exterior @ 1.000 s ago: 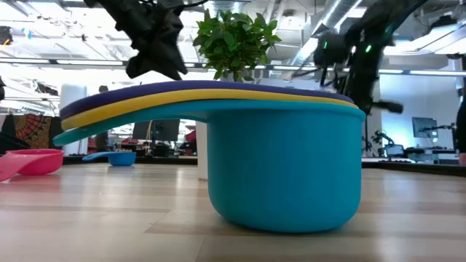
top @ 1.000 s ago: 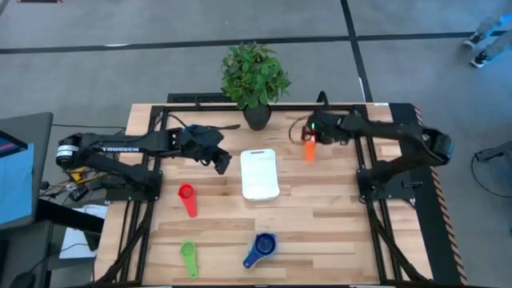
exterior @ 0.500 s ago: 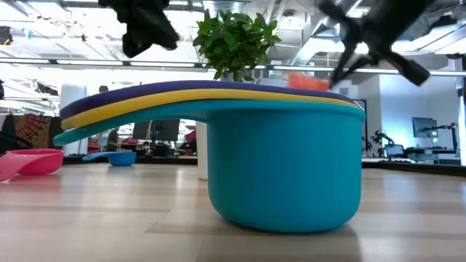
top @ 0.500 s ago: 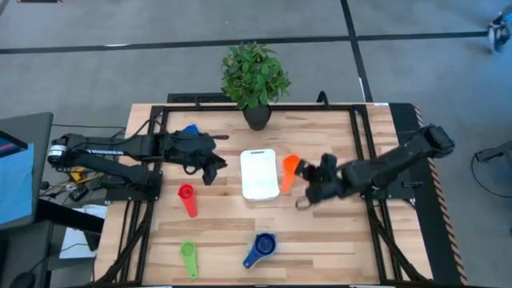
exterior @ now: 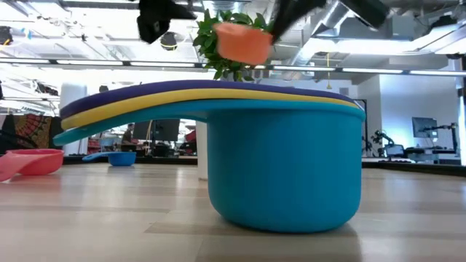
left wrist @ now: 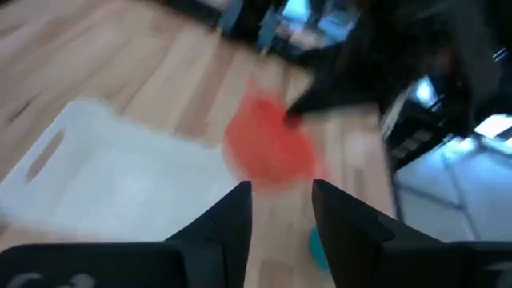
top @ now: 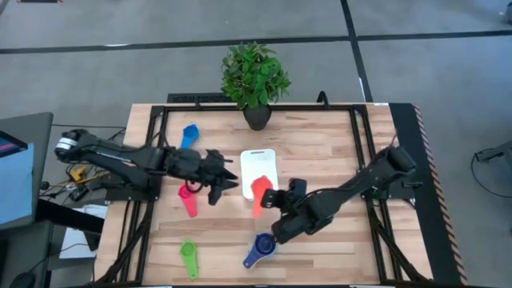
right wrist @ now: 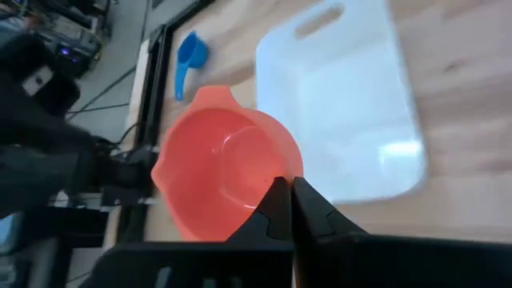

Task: Nest measuring cups in basket
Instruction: Stack the orange measuring cup on top of the violet measuring cup

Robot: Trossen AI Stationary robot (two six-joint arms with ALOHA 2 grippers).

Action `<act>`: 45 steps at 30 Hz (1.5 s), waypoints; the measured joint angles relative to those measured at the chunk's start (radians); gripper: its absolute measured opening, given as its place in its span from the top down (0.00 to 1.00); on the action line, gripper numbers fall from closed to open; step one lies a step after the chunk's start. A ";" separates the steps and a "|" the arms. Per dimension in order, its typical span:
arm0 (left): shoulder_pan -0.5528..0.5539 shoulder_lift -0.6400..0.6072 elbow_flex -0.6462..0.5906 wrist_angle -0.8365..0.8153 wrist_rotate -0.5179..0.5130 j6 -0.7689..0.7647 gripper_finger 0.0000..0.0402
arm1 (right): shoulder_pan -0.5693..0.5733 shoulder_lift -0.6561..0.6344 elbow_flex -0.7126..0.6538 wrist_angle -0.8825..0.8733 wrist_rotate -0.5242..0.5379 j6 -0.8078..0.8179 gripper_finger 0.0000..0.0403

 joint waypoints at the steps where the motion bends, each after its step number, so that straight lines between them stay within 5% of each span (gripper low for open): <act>1: -0.006 -0.001 0.000 0.003 0.000 0.005 0.68 | 0.001 0.023 0.041 -0.032 0.001 -0.004 0.99; 10: -0.019 0.004 0.000 0.036 -0.046 0.128 0.66 | -0.023 0.122 0.280 -0.124 -0.039 -0.128 0.99; 24: -0.012 0.125 0.000 0.051 -0.057 0.203 0.67 | -0.060 0.133 0.328 -0.081 -0.086 -0.342 0.99; 36: -0.007 0.147 0.004 0.050 -0.079 0.166 0.98 | -0.037 0.134 0.330 -0.078 -0.093 -0.348 0.99; 45: -0.016 0.157 0.040 0.049 0.140 0.143 0.99 | -0.016 0.030 0.330 -0.260 -0.101 -0.397 0.84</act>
